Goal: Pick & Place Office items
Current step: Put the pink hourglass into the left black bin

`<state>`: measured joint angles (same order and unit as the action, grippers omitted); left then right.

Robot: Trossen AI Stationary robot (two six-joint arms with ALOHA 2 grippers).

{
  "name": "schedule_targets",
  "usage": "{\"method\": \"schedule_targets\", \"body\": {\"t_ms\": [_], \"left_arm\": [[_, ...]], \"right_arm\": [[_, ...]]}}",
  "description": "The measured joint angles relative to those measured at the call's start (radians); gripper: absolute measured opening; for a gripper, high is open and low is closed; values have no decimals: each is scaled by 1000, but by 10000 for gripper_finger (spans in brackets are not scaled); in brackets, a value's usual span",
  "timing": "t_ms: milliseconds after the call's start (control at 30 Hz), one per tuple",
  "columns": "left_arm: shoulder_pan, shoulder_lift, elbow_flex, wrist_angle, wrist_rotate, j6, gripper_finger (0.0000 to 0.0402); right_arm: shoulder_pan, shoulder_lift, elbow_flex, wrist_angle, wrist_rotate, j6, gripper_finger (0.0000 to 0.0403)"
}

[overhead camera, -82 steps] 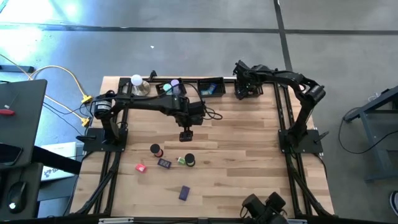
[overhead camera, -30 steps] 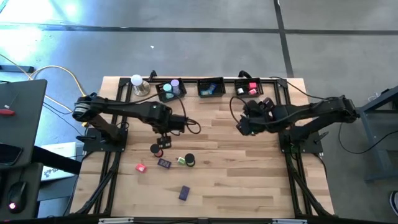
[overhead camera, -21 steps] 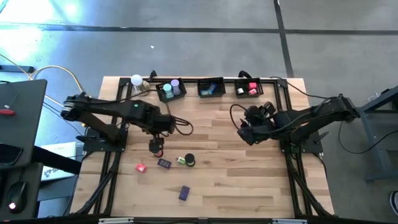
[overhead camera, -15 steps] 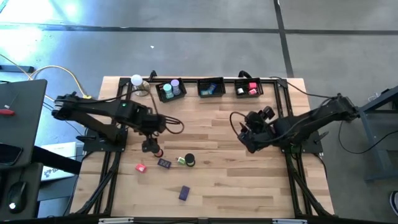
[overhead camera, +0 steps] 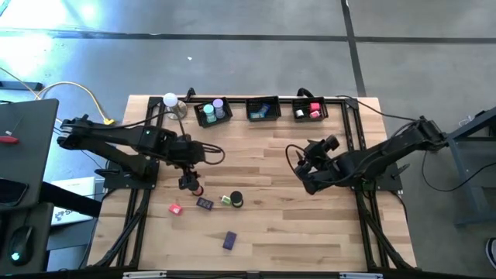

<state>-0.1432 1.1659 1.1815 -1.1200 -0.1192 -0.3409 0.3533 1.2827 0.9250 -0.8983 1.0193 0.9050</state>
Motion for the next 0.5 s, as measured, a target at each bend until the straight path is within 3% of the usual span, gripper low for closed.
{"method": "schedule_targets", "body": {"t_ms": [133, 500], "left_arm": [[0, 1, -19, 26, -5, 29, 319], [8, 31, -55, 29, -15, -34, 319]], "right_arm": [[-1, 0, -47, 82, -4, -44, 259], [-1, 0, -64, 95, -4, -46, 259]]}}
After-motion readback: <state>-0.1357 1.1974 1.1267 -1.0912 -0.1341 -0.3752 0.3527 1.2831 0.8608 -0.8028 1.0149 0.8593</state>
